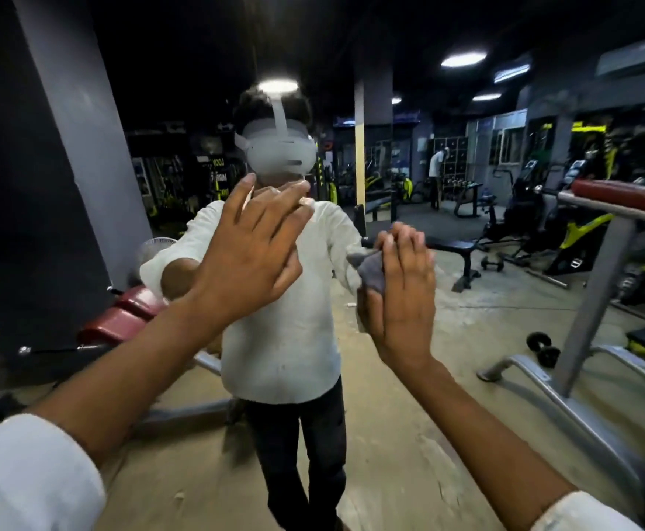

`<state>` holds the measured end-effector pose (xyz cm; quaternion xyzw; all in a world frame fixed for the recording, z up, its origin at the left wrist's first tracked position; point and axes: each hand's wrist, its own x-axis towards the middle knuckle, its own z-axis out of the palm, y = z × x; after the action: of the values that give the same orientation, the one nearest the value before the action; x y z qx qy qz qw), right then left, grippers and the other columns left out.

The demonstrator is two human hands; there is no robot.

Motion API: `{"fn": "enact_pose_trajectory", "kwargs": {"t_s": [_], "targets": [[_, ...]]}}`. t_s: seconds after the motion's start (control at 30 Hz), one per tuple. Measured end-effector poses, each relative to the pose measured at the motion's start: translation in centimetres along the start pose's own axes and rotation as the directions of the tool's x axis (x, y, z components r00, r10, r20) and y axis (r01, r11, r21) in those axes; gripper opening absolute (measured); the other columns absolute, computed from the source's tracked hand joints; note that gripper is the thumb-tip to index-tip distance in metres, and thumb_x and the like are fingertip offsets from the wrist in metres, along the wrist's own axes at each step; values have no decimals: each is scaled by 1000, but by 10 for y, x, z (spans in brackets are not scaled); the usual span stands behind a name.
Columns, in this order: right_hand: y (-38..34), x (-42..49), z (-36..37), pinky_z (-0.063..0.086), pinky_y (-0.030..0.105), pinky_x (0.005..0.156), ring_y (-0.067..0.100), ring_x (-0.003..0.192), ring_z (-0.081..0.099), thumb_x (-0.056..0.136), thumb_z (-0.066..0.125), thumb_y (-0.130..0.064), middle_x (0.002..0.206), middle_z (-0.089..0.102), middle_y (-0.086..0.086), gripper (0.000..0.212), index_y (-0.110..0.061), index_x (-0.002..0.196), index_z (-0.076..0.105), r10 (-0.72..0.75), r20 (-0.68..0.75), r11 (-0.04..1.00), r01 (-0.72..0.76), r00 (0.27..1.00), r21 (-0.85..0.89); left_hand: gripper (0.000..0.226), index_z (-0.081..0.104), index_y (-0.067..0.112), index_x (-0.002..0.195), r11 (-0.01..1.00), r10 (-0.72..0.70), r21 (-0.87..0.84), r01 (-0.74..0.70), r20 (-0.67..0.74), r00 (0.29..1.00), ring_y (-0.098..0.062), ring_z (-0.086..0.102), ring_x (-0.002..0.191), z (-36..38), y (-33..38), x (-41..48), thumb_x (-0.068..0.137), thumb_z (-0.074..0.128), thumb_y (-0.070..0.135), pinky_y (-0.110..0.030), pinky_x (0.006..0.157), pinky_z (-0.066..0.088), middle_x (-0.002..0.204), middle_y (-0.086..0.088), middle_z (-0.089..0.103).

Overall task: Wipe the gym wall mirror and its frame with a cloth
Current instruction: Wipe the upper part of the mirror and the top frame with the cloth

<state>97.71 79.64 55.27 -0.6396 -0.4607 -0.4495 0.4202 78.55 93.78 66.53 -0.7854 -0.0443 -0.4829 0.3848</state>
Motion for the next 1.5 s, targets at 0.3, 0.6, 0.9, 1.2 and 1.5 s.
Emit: {"fn": "enact_pose_trajectory", "kwargs": {"t_s": [0.3,0.6,0.9,1.2,1.5], "targets": [[3,116,-34,3,48,132,25,163,0,111,32,-30,176,7,10,63,-7,167,15,120,-184,986,-139,976,-93,70,32,9,166,994,57,87,-64,74,996,-33,21,162,-8,-23,70,102,42,37,-63,130,14,176,-15,19],[1,157,-36,2,49,133,23,163,-2,111,35,-31,177,5,9,65,-8,167,14,-110,-107,985,93,988,-146,68,37,9,162,991,66,109,-74,79,995,-33,18,163,-5,-17,92,101,37,38,-69,128,8,175,-16,23],[8,156,-33,10,55,131,26,163,3,110,36,-26,175,12,13,62,-4,166,20,-97,-162,994,88,982,-58,74,3,4,169,995,69,69,-73,61,996,-34,-1,165,17,8,70,107,25,38,-59,132,7,178,-19,-1],[24,78,-21,7,54,132,31,163,5,109,38,-23,174,15,17,62,1,164,23,-16,-153,999,21,988,28,66,15,5,169,976,211,45,-213,61,976,-37,11,164,31,33,42,110,24,33,-63,130,15,177,-19,10],[89,-49,-27,10,56,130,37,161,12,98,71,-15,171,21,20,77,2,160,30,-138,110,990,139,984,-4,70,19,2,168,952,287,59,-301,173,942,-39,21,162,39,85,-2,105,37,28,-63,129,18,175,-20,19]]}}
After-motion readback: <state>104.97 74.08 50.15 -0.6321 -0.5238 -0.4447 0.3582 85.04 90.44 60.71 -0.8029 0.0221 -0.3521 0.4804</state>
